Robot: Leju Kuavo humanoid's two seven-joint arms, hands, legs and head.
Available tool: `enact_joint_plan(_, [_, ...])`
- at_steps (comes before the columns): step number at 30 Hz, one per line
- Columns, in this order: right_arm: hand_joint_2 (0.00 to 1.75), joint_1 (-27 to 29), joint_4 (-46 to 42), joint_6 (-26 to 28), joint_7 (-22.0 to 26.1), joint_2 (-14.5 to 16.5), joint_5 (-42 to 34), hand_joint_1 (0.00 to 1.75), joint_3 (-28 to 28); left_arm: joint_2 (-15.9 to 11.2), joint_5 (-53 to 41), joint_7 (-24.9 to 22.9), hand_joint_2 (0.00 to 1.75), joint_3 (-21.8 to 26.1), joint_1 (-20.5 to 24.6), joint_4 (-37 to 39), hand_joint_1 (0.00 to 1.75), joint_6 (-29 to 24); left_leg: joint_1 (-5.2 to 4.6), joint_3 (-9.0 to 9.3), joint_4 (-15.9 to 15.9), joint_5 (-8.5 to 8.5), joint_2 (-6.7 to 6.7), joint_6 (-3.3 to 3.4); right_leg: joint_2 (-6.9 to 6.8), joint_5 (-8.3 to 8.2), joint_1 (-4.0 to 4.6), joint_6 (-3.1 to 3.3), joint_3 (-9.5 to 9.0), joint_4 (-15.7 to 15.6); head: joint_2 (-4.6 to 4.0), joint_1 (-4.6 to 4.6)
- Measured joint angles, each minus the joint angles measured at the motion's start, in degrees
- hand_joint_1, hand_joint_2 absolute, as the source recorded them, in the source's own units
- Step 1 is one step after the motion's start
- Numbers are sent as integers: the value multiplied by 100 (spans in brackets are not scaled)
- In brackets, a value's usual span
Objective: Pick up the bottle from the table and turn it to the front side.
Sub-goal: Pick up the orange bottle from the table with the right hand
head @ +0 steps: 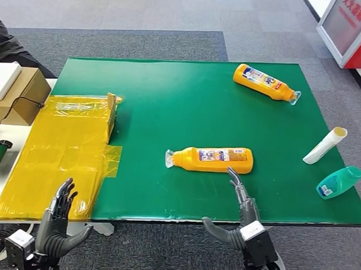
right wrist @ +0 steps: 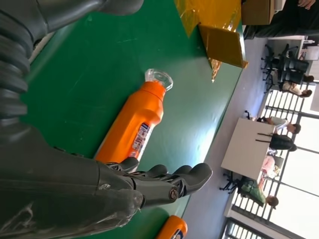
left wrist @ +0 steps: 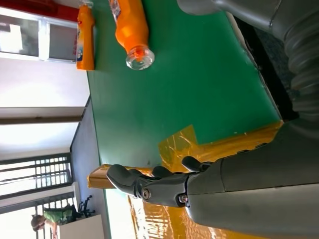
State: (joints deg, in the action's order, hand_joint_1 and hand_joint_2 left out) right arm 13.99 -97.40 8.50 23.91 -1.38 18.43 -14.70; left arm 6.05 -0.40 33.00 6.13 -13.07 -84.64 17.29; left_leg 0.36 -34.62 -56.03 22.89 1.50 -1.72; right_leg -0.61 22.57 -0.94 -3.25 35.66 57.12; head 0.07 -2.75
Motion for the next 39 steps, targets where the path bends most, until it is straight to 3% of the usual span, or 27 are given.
enact_joint_plan(7, [175,-283,163,26,-108,-12,107,0,-270,-72,-57,16,175,246,188,297,0,256,1,2,0,-3,0,-1,0,-1,2,1,-1,0,0,0])
enact_joint_plan(18, [175,-282,250,244,-346,-56,324,0,-382,-33,-23,123,175,366,311,512,0,462,0,1,0,0,0,0,0,1,0,0,0,0,0,1])
enact_joint_plan(25, [175,-291,135,622,-936,-316,1434,0,-292,43,-505,185,175,315,310,526,0,68,0,2,0,0,0,0,0,0,0,-1,0,0,0,0])
enact_joint_plan(30, [175,-493,21,401,-1263,-517,1786,0,-80,55,-533,186,175,262,311,526,0,11,-1,3,0,-1,0,0,0,-4,-2,-1,-1,0,0,1])
enact_joint_plan(33, [175,-738,60,62,-1721,-704,2178,0,-16,55,-531,185,175,248,314,530,0,47,-1,2,0,-2,1,0,2,-7,-2,-1,-1,0,0,1])
enact_joint_plan(39, [175,-1868,849,-1076,-2495,-1246,2350,0,28,47,-538,189,175,214,374,586,0,162,-5,0,-1,-15,1,10,2,-21,-8,-12,-1,0,0,-1])
